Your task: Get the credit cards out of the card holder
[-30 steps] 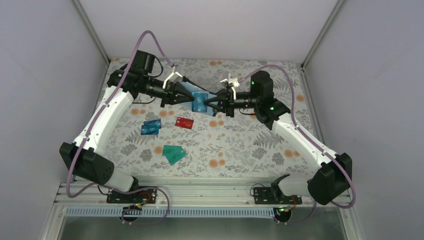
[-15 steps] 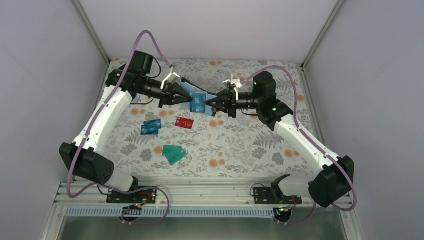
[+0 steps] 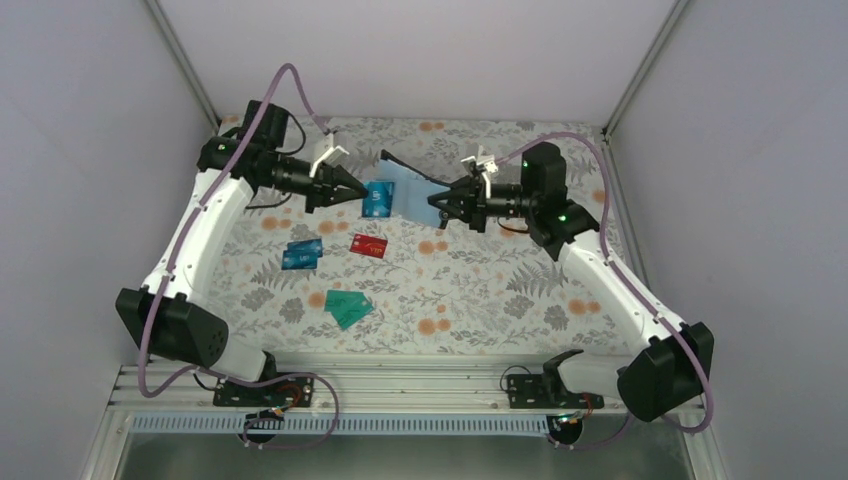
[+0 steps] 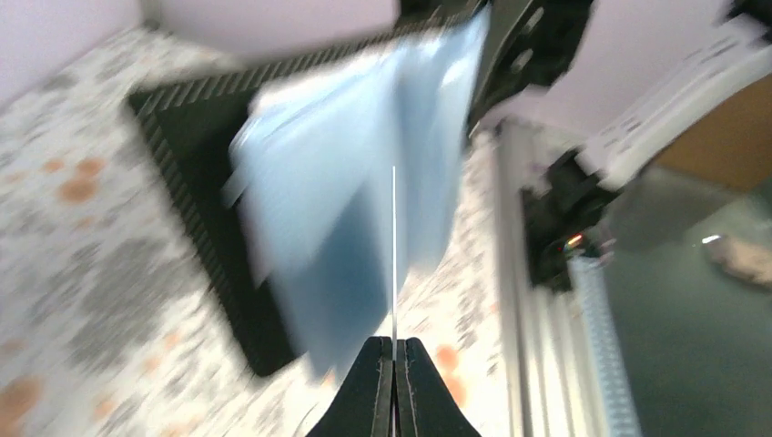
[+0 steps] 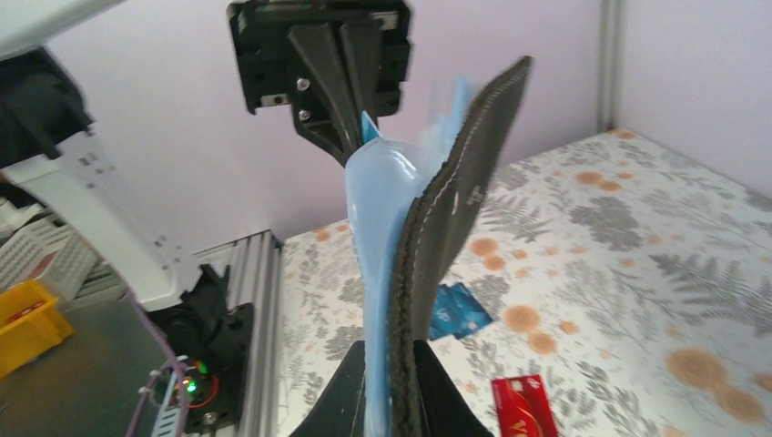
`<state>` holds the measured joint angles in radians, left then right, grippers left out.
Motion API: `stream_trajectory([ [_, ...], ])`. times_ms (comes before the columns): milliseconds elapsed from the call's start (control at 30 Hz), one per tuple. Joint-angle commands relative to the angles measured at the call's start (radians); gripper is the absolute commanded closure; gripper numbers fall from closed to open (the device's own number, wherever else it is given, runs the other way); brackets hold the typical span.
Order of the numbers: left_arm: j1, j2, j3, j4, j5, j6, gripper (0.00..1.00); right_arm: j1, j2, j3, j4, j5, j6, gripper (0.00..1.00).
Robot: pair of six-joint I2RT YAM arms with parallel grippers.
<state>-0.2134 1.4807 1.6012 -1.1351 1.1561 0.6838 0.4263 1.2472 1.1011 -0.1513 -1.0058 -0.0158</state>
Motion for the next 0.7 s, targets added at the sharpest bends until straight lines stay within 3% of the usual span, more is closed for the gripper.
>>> stream_trajectory([
  [0,0.038,-0.042,0.009,-0.073,-0.392,0.156,0.98,-0.066,-0.016,-0.014,-0.012,0.052,0.015,0.96],
  [167,0.037,-0.045,-0.129,-0.113,-0.968,0.336,0.98,-0.089,0.031,0.015,-0.072,0.156,0.021,0.96],
  [267,0.035,-0.032,-0.234,-0.111,-1.173,0.441,0.98,-0.090,0.045,0.019,-0.085,0.200,0.025,0.96],
  [433,0.015,0.039,-0.334,-0.068,-1.323,0.502,0.98,-0.090,0.045,0.022,-0.096,0.241,0.029,0.96],
  [667,-0.010,0.220,-0.361,0.002,-1.353,0.520,0.98,-0.091,0.041,0.014,-0.106,0.228,0.045,0.96],
])
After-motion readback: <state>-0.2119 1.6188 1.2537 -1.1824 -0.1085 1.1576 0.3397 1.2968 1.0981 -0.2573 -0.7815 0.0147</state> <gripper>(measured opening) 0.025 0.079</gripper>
